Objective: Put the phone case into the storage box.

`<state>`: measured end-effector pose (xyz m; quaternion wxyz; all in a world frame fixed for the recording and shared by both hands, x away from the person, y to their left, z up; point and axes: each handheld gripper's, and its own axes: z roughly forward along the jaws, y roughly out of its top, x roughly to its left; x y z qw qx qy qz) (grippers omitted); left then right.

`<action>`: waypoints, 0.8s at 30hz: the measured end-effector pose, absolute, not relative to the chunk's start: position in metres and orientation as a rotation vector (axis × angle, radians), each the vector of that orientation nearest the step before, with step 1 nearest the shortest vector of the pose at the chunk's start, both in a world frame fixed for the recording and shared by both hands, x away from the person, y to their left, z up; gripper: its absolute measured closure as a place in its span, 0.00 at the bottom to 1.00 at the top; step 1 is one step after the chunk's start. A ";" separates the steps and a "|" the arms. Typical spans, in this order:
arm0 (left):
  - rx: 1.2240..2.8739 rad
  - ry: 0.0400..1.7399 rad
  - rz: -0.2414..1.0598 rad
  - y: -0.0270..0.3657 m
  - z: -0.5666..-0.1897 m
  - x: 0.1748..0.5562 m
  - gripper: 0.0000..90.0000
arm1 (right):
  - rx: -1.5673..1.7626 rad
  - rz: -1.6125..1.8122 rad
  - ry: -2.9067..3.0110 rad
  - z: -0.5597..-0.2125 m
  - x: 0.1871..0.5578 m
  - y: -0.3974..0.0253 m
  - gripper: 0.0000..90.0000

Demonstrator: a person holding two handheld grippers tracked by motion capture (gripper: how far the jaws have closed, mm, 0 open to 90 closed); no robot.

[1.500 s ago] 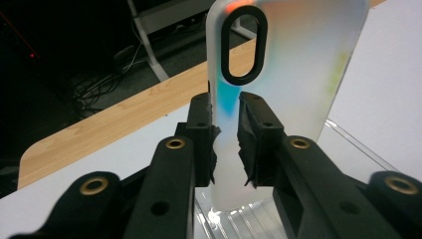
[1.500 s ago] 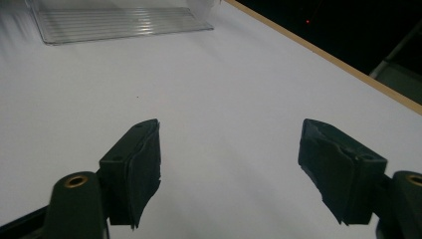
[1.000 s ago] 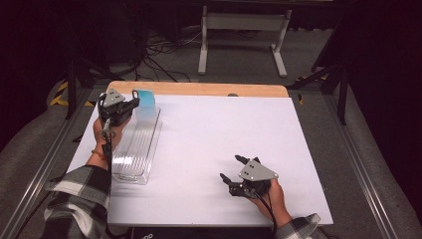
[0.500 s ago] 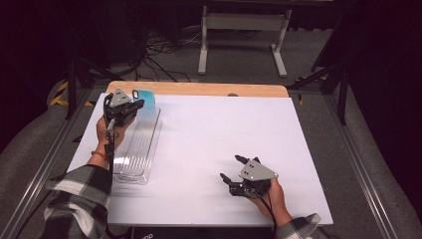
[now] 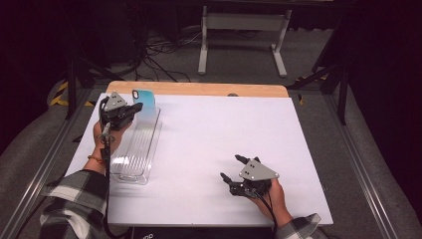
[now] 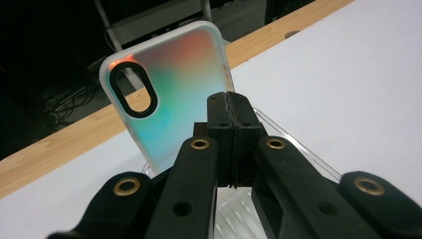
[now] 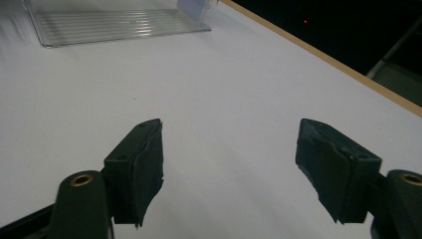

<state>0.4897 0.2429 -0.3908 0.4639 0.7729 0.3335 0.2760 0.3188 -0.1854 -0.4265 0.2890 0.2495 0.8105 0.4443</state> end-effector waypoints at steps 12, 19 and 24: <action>1.867 0.805 0.652 0.252 -0.394 0.475 1.00 | 0.658 1.207 2.154 -0.425 0.318 -0.186 0.31; 1.862 0.792 0.657 0.251 -0.395 0.469 0.98 | 0.655 1.210 2.155 -0.424 0.318 -0.186 0.31; 1.856 0.784 0.653 0.251 -0.397 0.465 0.96 | 0.655 1.226 2.147 -0.424 0.317 -0.186 0.31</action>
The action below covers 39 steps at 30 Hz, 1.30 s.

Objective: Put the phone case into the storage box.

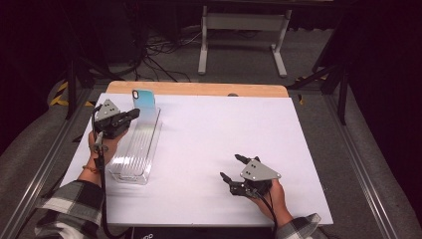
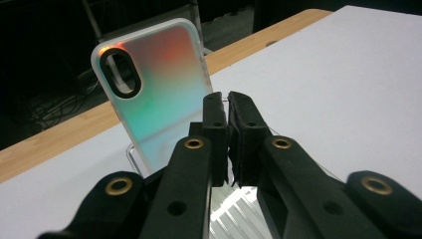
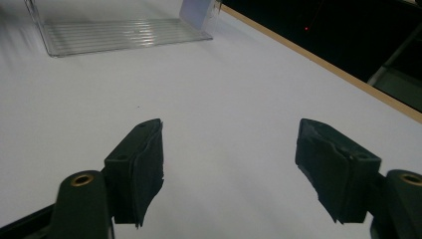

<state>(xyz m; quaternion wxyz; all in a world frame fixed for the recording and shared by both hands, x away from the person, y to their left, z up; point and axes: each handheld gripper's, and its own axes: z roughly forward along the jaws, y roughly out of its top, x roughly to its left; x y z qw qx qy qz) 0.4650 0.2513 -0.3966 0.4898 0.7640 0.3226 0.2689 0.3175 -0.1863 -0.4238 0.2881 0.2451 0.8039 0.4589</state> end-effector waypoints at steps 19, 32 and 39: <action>1.821 0.736 0.637 0.252 -0.390 0.445 0.83 | 0.657 1.253 2.132 -0.420 0.318 -0.189 0.29; 1.815 0.701 0.614 0.253 -0.389 0.435 0.71 | 0.665 1.251 2.122 -0.419 0.318 -0.191 0.27; 1.819 0.689 0.599 0.252 -0.387 0.432 0.66 | 0.663 1.253 2.122 -0.418 0.318 -0.191 0.27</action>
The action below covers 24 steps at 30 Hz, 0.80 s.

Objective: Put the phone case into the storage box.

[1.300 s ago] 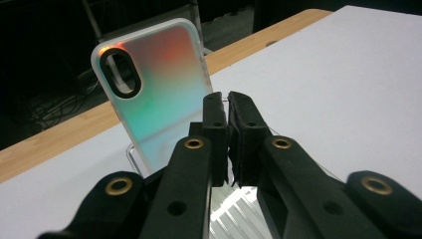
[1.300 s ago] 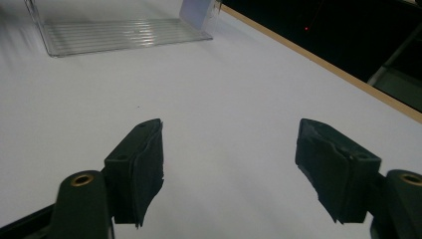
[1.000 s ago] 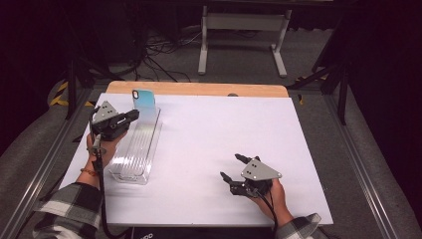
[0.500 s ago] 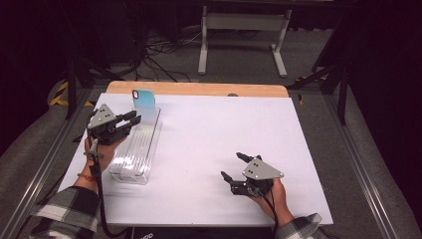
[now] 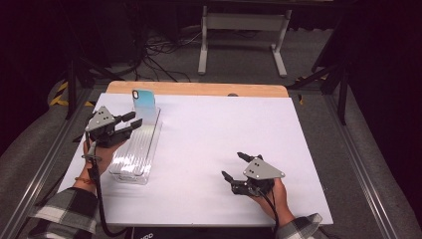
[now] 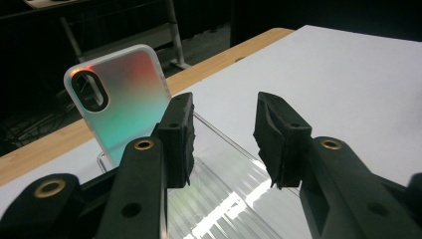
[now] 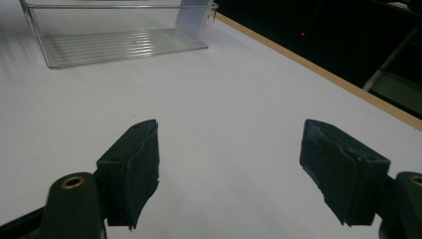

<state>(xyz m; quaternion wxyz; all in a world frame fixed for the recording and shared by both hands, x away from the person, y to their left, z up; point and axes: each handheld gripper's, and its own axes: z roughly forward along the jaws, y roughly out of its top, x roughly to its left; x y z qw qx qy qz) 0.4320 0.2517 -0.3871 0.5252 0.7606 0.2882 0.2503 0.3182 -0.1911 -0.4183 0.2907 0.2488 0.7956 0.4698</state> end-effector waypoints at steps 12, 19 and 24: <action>1.815 0.667 0.592 0.249 -0.385 0.425 0.57 | 0.662 1.253 2.122 -0.417 0.318 -0.192 0.27; 1.816 0.650 0.597 0.248 -0.383 0.421 0.52 | 0.659 1.254 2.118 -0.417 0.318 -0.192 0.27; 1.810 0.641 0.595 0.247 -0.382 0.418 0.49 | 0.656 1.256 2.119 -0.417 0.317 -0.192 0.27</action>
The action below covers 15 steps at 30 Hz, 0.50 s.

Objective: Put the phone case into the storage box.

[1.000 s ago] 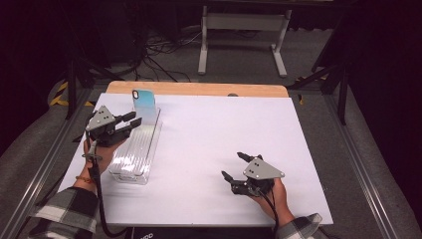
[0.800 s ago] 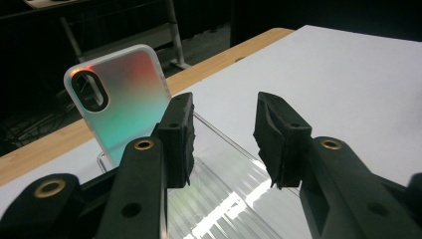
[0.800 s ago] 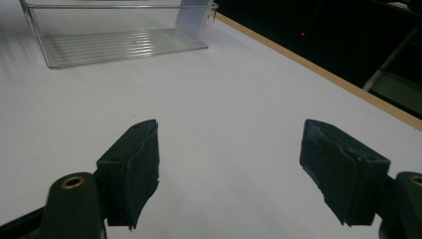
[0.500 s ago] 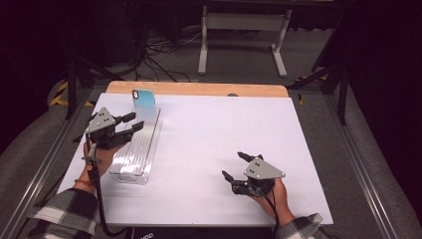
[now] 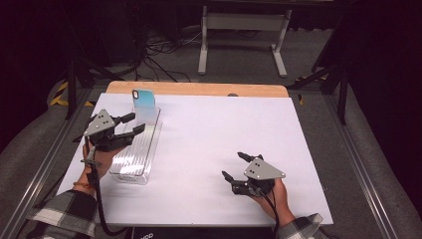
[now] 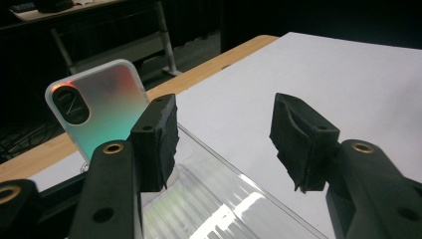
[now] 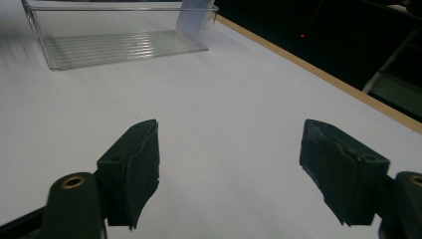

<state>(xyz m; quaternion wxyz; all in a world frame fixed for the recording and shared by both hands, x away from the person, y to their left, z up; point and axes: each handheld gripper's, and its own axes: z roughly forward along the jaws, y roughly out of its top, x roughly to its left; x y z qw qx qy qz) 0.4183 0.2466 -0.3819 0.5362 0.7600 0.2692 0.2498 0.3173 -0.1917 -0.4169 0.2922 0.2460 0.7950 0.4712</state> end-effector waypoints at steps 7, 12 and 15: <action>1.806 0.639 0.596 0.246 -0.381 0.415 0.45 | 0.654 1.259 2.117 -0.416 0.317 -0.192 0.27; 1.809 0.632 0.594 0.245 -0.380 0.412 0.40 | 0.652 1.262 2.113 -0.416 0.317 -0.193 0.27; 1.799 0.628 0.596 0.244 -0.380 0.410 0.38 | 0.651 1.263 2.113 -0.415 0.316 -0.193 0.27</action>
